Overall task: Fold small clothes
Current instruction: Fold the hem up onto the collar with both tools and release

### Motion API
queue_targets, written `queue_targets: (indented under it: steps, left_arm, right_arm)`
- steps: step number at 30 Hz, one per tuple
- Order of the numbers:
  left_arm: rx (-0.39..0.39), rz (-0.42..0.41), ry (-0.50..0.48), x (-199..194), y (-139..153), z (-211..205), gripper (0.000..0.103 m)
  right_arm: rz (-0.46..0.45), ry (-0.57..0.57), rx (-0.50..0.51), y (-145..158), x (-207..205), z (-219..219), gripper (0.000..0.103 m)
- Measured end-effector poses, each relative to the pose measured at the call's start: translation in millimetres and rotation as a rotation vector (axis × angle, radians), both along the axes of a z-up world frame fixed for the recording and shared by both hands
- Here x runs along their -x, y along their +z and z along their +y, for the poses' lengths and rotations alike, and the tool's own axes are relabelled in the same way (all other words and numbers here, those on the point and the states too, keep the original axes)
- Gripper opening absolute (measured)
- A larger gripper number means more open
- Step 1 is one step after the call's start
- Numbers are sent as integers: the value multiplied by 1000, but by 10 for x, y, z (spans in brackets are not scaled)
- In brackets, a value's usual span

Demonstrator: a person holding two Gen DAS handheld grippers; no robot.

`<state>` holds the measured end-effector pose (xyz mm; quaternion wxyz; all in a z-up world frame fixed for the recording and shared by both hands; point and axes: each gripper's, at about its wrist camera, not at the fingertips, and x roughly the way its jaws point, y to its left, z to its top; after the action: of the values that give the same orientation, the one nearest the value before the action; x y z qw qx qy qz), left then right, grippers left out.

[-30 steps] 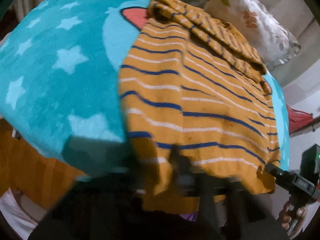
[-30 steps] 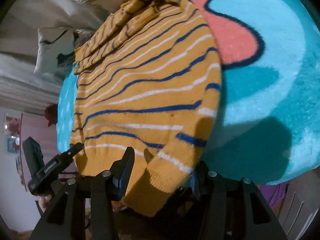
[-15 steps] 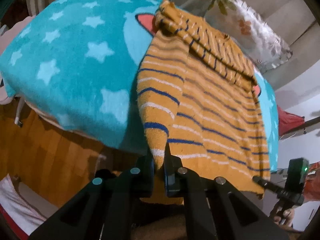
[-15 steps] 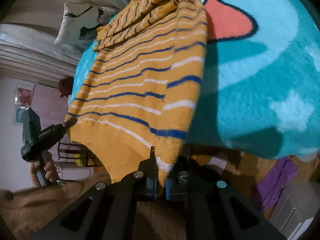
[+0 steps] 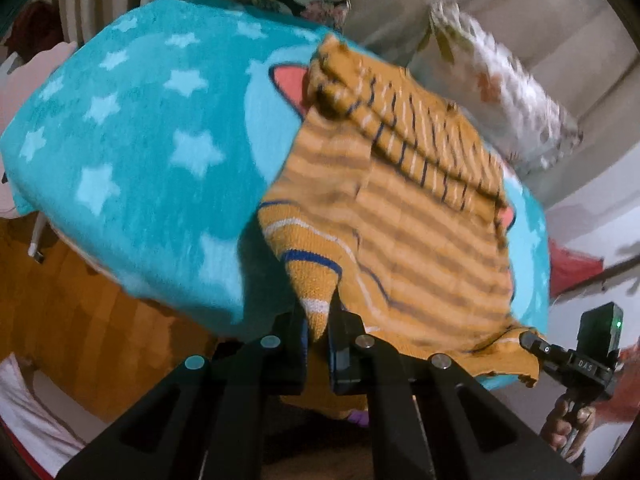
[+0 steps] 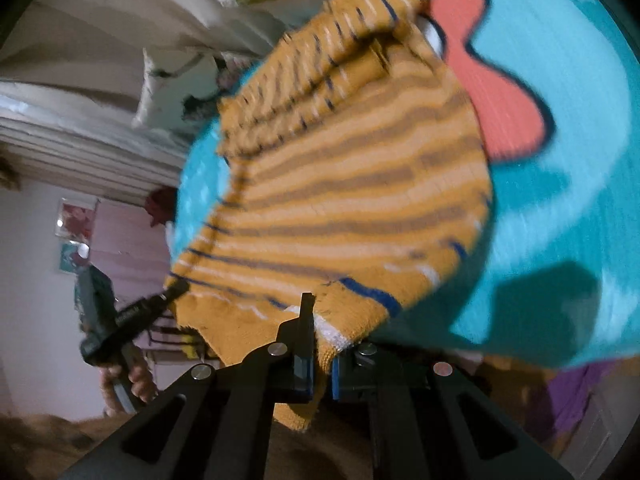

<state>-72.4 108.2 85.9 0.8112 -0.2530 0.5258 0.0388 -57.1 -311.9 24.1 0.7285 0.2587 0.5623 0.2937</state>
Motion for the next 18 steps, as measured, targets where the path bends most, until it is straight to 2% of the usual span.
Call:
queue_targets:
  steps: [5, 11, 14, 18]
  left_arm:
    - [-9, -91, -19, -671, 272, 60, 7]
    - [-48, -147, -59, -1658, 292, 34, 7]
    - [-53, -122, -72, -2142, 146, 18, 7]
    - [-77, -89, -102, -2634, -69, -18, 7]
  right_arm:
    - [-73, -52, -71, 363, -497, 60, 6]
    - [-144, -138, -63, 656, -1335, 163, 6]
    - [-136, -182, -60, 653, -1779, 213, 6]
    - [-69, -259, -68, 426, -2312, 191, 6]
